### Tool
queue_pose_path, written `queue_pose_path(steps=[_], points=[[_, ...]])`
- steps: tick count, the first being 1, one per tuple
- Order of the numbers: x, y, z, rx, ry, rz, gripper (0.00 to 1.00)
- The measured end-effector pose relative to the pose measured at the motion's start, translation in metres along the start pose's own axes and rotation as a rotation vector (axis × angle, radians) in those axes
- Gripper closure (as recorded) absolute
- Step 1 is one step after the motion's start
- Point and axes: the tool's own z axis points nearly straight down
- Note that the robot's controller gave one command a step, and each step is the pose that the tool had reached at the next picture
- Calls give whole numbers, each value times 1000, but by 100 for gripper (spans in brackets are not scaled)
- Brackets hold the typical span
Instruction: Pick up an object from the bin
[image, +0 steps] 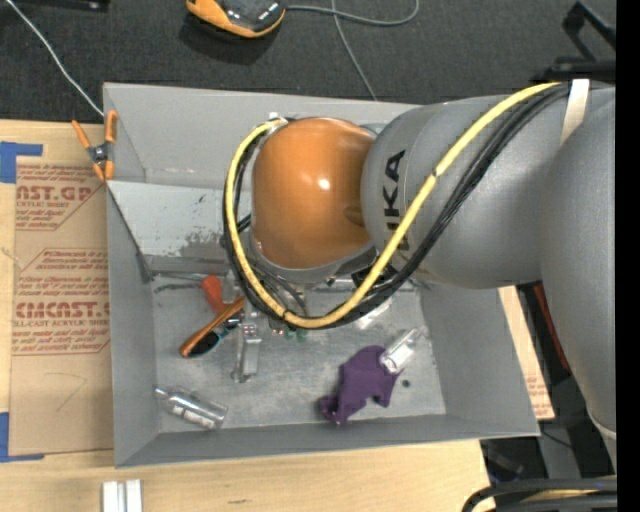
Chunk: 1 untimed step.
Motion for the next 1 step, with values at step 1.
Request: queue_pose_path(steps=[1], points=[[-2, -2, -5, -1, -7, 3, 0]])
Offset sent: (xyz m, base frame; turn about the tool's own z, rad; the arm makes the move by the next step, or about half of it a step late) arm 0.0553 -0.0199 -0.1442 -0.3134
